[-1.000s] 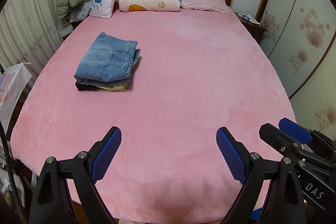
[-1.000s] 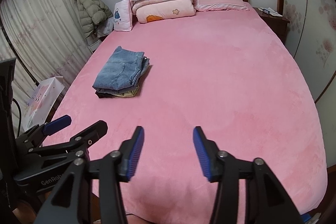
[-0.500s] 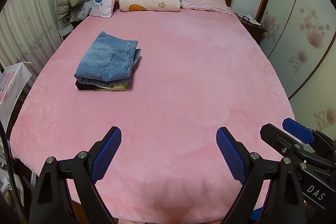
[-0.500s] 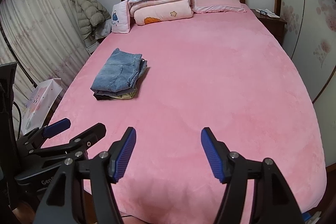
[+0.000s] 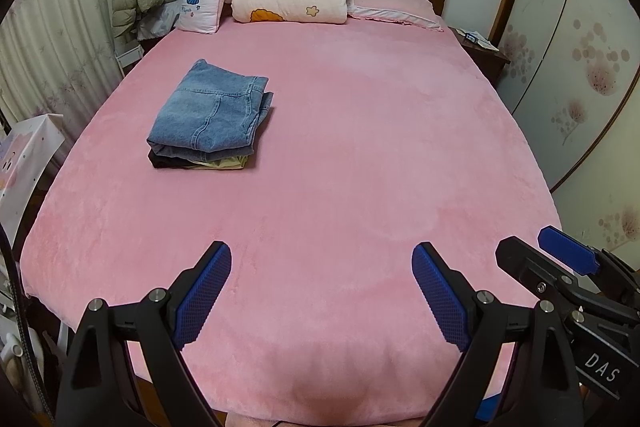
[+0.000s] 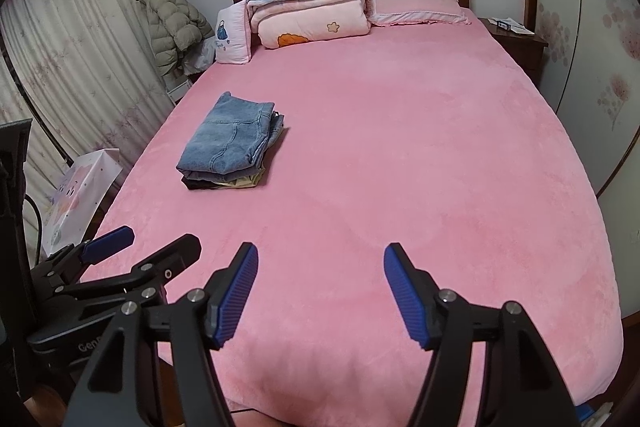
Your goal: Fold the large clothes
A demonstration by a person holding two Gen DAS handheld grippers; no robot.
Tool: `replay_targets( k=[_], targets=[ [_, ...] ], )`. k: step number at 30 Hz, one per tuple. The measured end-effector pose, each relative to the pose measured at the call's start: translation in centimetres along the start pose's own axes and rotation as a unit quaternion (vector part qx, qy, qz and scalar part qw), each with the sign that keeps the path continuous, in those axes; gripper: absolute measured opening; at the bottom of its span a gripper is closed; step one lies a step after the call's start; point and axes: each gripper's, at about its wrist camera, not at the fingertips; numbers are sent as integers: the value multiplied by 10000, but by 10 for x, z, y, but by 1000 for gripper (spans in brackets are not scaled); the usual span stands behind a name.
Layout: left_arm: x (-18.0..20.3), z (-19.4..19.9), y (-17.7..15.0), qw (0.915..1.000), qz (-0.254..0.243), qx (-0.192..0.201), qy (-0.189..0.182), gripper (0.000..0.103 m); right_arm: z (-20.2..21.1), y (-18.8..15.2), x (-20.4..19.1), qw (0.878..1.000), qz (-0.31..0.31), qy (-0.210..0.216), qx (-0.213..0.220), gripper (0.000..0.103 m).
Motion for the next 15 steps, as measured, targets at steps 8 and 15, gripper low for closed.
replay_targets(
  k=[8, 15],
  targets=[
    [3, 4, -5, 10000, 37, -32, -2, 91, 4, -7, 0, 10000, -38, -23, -49, 66],
    [4, 5, -9, 10000, 10, -48, -14, 91, 6, -10, 1, 10000, -64, -37, -55, 66]
  ],
)
Point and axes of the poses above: each gripper's, at about its wrist camera, not at the fingertips, and z roughly against the way its jaws point, x to its right, y to its top, and after that the axes turned 14 degrees about -z, right-handed
